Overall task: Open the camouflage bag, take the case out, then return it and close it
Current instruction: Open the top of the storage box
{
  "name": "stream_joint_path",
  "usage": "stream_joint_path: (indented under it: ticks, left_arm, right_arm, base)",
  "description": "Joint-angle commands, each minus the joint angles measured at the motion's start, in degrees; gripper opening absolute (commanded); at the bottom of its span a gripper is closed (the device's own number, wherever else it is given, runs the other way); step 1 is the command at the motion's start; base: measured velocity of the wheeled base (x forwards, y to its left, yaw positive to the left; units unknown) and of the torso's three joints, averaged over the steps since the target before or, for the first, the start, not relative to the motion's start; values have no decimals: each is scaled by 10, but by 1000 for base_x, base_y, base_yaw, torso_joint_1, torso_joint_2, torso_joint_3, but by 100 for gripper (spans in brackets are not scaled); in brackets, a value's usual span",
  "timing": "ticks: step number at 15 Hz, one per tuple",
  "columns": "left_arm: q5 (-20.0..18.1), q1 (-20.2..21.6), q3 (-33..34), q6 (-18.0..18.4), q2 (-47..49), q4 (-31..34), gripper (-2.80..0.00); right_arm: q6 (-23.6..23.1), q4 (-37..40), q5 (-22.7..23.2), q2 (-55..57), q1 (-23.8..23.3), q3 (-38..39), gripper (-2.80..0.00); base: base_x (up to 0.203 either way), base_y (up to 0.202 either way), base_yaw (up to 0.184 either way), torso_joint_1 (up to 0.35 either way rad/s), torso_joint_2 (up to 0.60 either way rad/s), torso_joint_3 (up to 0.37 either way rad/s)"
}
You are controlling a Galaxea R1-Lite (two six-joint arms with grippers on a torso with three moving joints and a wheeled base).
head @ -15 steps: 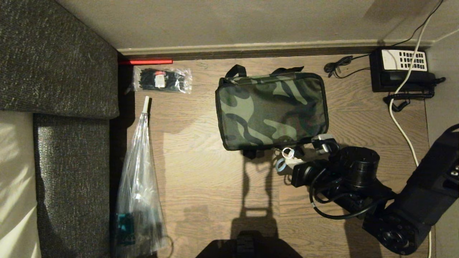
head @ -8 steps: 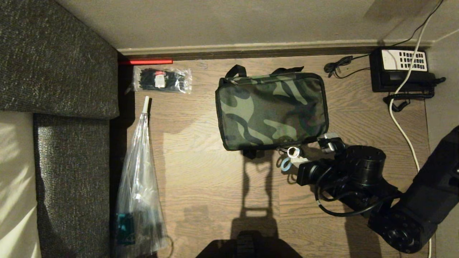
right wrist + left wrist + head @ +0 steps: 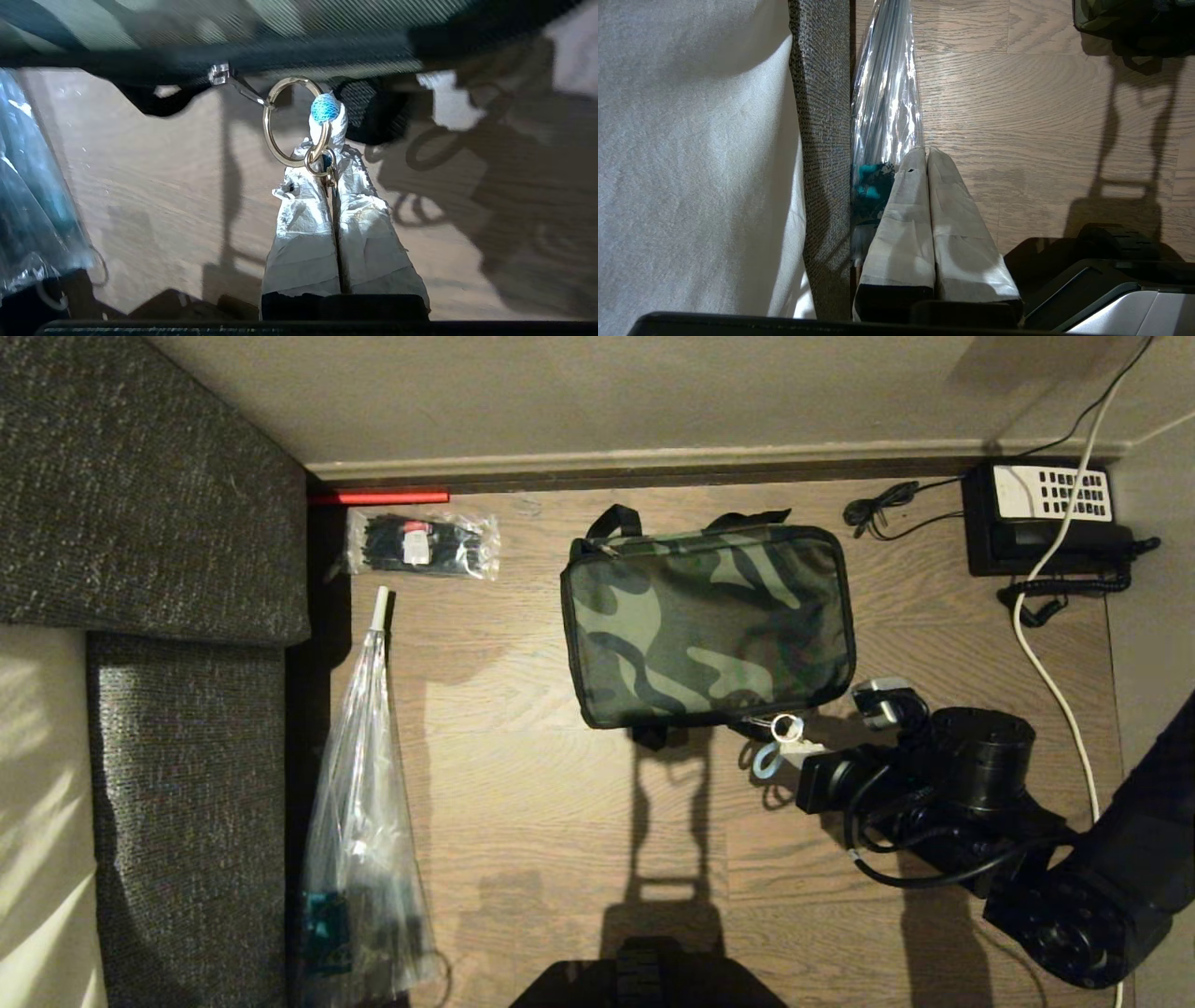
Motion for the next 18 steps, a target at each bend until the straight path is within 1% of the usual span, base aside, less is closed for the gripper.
stream_joint_path:
  ticks: [1,4,9,13,16,18]
  left_arm:
    - [0,0,0,0,0,0,-280]
    - [0,0,0,0,0,0,-280]
    - [0,0,0,0,0,0,-280]
    - [0,1,0,0,0,0,-280]
    - [0,1,0,0,0,0,-280]
    - [0,0,0,0,0,0,-280]
  right_arm:
    - [0,15,5,-9,-20,3,-280]
    - [-1,18,10,-12,-42,4,-280]
    - [-4,26,41,-16,-81,3,-280]
    - [-4,49,67,-24,-120,3,-280]
    - [-4,66,72,-29,-138,0,-280]
    - [-4,76,91,-35,-153,-3,-280]
  base:
    - [0,0,0,0,0,0]
    - [0,0,0,0,0,0]
    - [0,0,0,0,0,0]
    - [0,0,0,0,0,0]
    - [0,0,0,0,0,0]
    - [0,0,0,0,0,0]
